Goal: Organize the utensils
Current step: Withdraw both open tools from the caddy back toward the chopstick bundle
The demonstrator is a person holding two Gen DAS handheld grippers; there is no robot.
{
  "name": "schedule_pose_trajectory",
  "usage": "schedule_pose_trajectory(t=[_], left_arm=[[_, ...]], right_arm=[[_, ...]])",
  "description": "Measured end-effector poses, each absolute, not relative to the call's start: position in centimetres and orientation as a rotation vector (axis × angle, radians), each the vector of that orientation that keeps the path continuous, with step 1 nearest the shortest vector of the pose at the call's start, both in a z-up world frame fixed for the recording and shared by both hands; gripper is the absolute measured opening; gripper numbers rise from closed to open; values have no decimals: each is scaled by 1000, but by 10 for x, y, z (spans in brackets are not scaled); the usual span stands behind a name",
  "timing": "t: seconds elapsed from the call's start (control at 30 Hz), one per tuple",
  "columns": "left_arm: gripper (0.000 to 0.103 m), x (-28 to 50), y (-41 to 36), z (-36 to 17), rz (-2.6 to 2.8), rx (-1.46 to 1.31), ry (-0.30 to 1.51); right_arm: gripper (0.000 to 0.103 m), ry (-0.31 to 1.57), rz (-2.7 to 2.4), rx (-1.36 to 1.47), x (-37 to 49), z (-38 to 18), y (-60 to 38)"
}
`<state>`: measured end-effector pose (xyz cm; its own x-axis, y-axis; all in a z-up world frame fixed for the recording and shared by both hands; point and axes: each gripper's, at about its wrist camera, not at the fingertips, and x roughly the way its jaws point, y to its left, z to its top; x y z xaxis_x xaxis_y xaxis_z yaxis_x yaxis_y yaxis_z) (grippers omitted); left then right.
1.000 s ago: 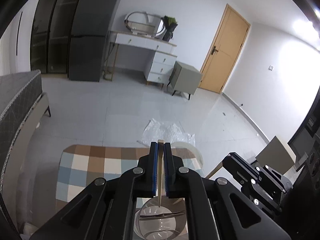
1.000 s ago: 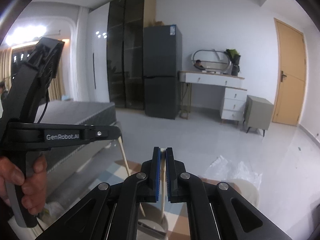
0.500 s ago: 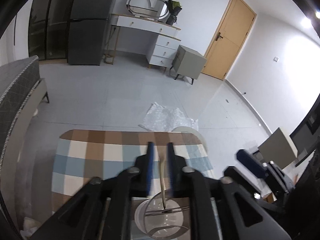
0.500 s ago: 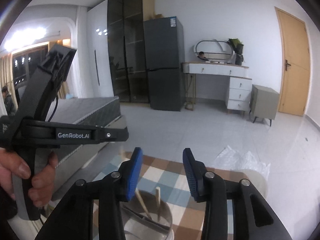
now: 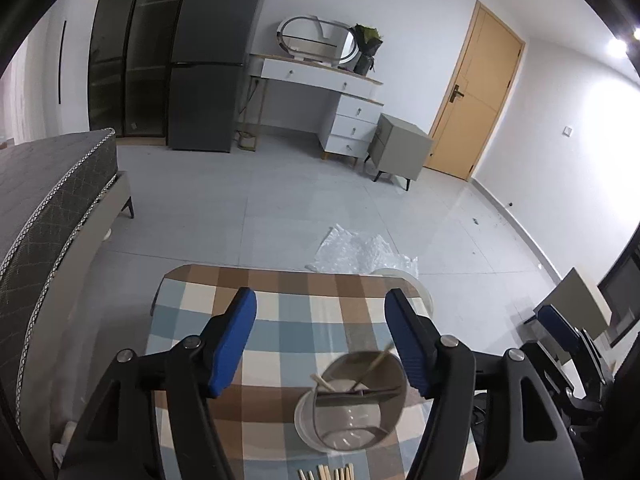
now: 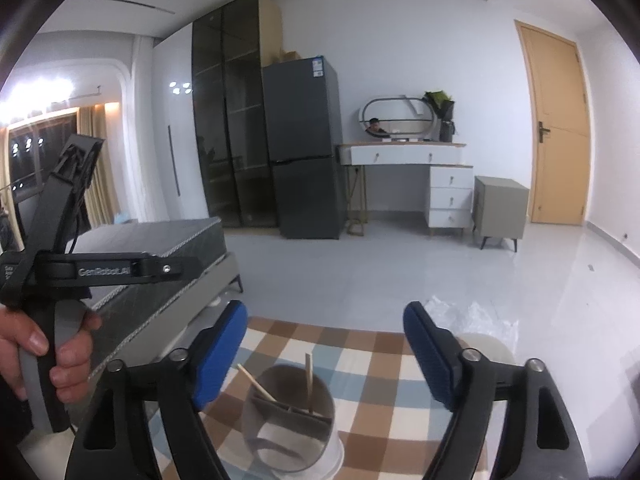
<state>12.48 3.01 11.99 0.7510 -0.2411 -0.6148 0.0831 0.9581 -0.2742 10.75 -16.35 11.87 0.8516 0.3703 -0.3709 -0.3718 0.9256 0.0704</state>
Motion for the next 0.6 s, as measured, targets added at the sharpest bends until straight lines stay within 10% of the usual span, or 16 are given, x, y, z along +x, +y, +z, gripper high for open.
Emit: schedule_pose_trajectory(t=[0.6], left_arm=[[82, 61, 33, 118, -94, -207, 615]], right_arm=[[103, 349, 317, 35, 37, 109, -161]])
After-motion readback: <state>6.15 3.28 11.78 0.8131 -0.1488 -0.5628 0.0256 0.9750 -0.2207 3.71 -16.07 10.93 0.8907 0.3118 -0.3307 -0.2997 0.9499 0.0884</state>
